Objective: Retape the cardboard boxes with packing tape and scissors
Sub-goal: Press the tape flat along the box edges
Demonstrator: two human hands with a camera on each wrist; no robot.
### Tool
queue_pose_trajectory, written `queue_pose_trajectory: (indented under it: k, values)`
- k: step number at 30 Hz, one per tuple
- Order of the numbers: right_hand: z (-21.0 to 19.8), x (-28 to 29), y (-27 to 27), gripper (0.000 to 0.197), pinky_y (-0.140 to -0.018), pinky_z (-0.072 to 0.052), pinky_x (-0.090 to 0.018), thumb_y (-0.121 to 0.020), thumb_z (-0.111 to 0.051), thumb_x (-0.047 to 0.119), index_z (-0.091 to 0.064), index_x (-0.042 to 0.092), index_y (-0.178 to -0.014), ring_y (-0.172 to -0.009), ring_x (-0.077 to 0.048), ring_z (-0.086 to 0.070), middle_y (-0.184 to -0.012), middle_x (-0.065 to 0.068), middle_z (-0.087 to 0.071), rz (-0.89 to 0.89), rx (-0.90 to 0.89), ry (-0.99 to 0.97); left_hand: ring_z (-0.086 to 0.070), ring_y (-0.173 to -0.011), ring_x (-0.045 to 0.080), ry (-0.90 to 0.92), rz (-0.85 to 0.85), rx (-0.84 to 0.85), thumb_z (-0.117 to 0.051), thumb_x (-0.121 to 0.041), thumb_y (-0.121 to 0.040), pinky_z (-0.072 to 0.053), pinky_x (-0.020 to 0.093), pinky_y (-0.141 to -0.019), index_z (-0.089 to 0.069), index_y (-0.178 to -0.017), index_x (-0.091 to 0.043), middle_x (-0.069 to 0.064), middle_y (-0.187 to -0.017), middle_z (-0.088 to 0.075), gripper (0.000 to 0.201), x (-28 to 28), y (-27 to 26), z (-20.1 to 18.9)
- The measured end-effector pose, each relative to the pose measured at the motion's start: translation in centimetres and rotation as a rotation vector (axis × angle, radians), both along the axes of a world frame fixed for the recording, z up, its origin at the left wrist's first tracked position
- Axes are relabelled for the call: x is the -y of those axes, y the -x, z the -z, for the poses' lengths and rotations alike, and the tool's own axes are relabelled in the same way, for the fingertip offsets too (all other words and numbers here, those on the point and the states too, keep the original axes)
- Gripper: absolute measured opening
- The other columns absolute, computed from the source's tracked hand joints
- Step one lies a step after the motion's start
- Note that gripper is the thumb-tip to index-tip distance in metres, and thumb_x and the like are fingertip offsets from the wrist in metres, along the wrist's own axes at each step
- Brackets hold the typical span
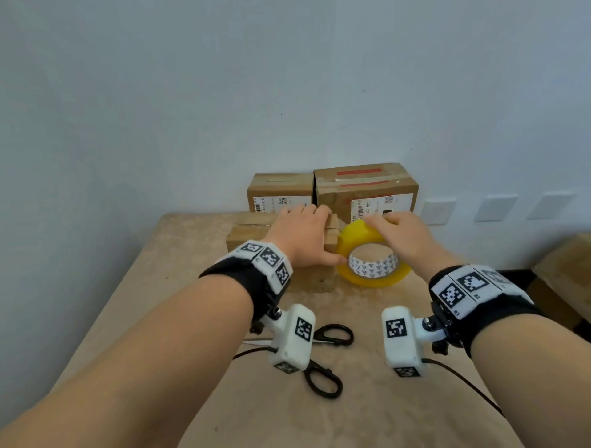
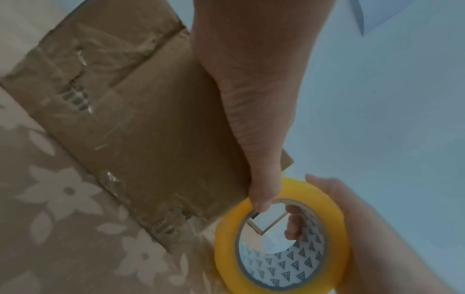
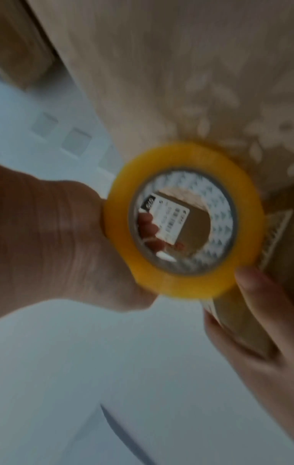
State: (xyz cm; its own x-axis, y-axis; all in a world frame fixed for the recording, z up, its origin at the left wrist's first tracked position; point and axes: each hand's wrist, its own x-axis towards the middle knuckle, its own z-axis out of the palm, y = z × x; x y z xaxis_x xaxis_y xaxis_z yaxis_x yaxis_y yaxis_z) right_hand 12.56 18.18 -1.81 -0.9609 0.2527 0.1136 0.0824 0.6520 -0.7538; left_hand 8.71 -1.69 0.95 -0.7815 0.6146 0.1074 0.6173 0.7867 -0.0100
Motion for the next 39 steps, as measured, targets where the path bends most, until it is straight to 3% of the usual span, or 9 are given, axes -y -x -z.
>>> queue_pose_trajectory:
  k: [4, 7, 12, 15, 17, 23, 27, 32, 39]
  values:
    - [0.3, 0.8, -2.3, 0.042, -0.061, -0.036, -0.027, -0.085, -0.067, 0.048, -0.049, 0.019, -0.060, -0.055, -0.006, -0.047, -0.052, 0.014, -0.050, -0.008, -0.170, 0.298, -0.047, -0.115, 0.020, -0.098, 0.021, 0.006, -0.060, -0.072, -0.069, -0.034, 0.039, -0.099, -0.039, -0.133, -0.019, -0.001, -0.126, -0.051, 0.086, 1.0, -0.7, -0.7]
    - [-3.3, 2.6, -2.1, 0.048, -0.064, -0.041, -0.040, -0.079, -0.070, 0.051, -0.056, 0.005, -0.069, -0.065, -0.017, -0.049, -0.067, -0.012, -0.054, -0.030, -0.309, 0.258, -0.049, -0.113, 0.019, -0.310, -0.041, 0.007, -0.067, -0.067, -0.067, -0.035, 0.037, -0.097, -0.042, -0.132, -0.020, -0.002, -0.126, -0.052, 0.084, 2.9, -1.0, -2.0]
    - [-10.1, 6.9, -1.3, 0.042, -0.070, -0.041, -0.027, -0.076, -0.066, 0.062, -0.057, 0.022, -0.085, -0.075, -0.012, -0.053, -0.078, 0.007, -0.054, -0.118, -0.440, 0.266, -0.052, -0.110, 0.014, -0.832, -0.188, 0.152, -0.068, -0.075, -0.053, -0.045, 0.042, -0.097, -0.041, -0.125, -0.025, -0.006, -0.119, -0.053, 0.091, 7.7, -1.3, -2.1]
    - [-12.2, 11.3, -0.8, 0.052, -0.068, -0.040, -0.026, -0.076, -0.064, 0.066, -0.058, 0.019, -0.095, -0.079, -0.010, -0.055, -0.085, 0.007, -0.057, -0.149, -0.413, 0.196, -0.052, -0.109, 0.012, -0.981, -0.247, 0.182, -0.076, -0.054, -0.069, -0.043, 0.023, -0.094, -0.037, -0.124, -0.023, -0.008, -0.115, -0.050, 0.074, 10.3, -2.5, -2.4]
    - [-13.7, 14.5, -0.6, 0.049, -0.063, -0.038, -0.025, -0.077, -0.064, 0.065, -0.055, 0.019, -0.091, -0.076, -0.010, -0.053, -0.083, 0.007, -0.054, -0.189, -0.420, 0.087, -0.053, -0.103, 0.009, -0.981, -0.266, 0.193, -0.072, -0.046, -0.079, -0.038, 0.008, -0.083, -0.032, -0.124, -0.024, -0.010, -0.111, -0.048, 0.064, 12.3, -3.2, -2.8]
    - [-15.0, 22.4, 2.0, 0.079, -0.085, -0.047, -0.035, -0.068, -0.059, 0.080, -0.053, 0.018, -0.117, -0.103, -0.021, -0.052, -0.112, -0.003, -0.052, -0.208, -0.357, -0.120, -0.032, -0.134, 0.016, -0.748, -0.232, 0.039, -0.049, -0.047, -0.093, -0.025, 0.029, -0.111, -0.027, -0.146, -0.018, 0.003, -0.145, -0.029, 0.064, 17.7, -2.4, -2.4]
    - [-14.6, 25.6, 3.6, 0.095, -0.092, -0.047, -0.042, -0.066, -0.060, 0.080, -0.045, 0.013, -0.131, -0.114, -0.027, -0.052, -0.124, -0.008, -0.053, -0.206, -0.233, -0.145, -0.038, -0.131, 0.025, -0.408, -0.379, -0.071, -0.015, -0.073, -0.084, -0.036, 0.046, -0.106, -0.032, -0.144, -0.015, 0.007, -0.146, -0.038, 0.085, 20.4, -1.1, -1.3]
    - [-15.8, 27.9, 4.2, 0.082, -0.093, -0.044, -0.049, -0.065, -0.060, 0.074, -0.049, 0.013, -0.119, -0.109, -0.031, -0.053, -0.116, -0.007, -0.056, -0.118, -0.175, -0.334, -0.052, -0.107, 0.026, -0.313, -0.404, -0.072, -0.024, -0.064, -0.092, -0.042, 0.043, -0.094, -0.050, -0.116, -0.013, 0.008, -0.115, -0.057, 0.061, 21.2, -1.3, -1.7]
    - [-17.0, 24.9, 3.4, 0.077, -0.096, -0.031, -0.048, -0.069, -0.062, 0.068, -0.049, 0.011, -0.119, -0.116, -0.036, -0.045, -0.121, -0.013, -0.050, 0.056, -0.171, -0.729, -0.045, -0.122, 0.026, -0.252, -0.414, -0.016, -0.022, -0.060, -0.095, -0.034, 0.039, -0.101, -0.036, -0.138, -0.011, 0.009, -0.133, -0.048, 0.067, 21.5, -1.7, -2.5]
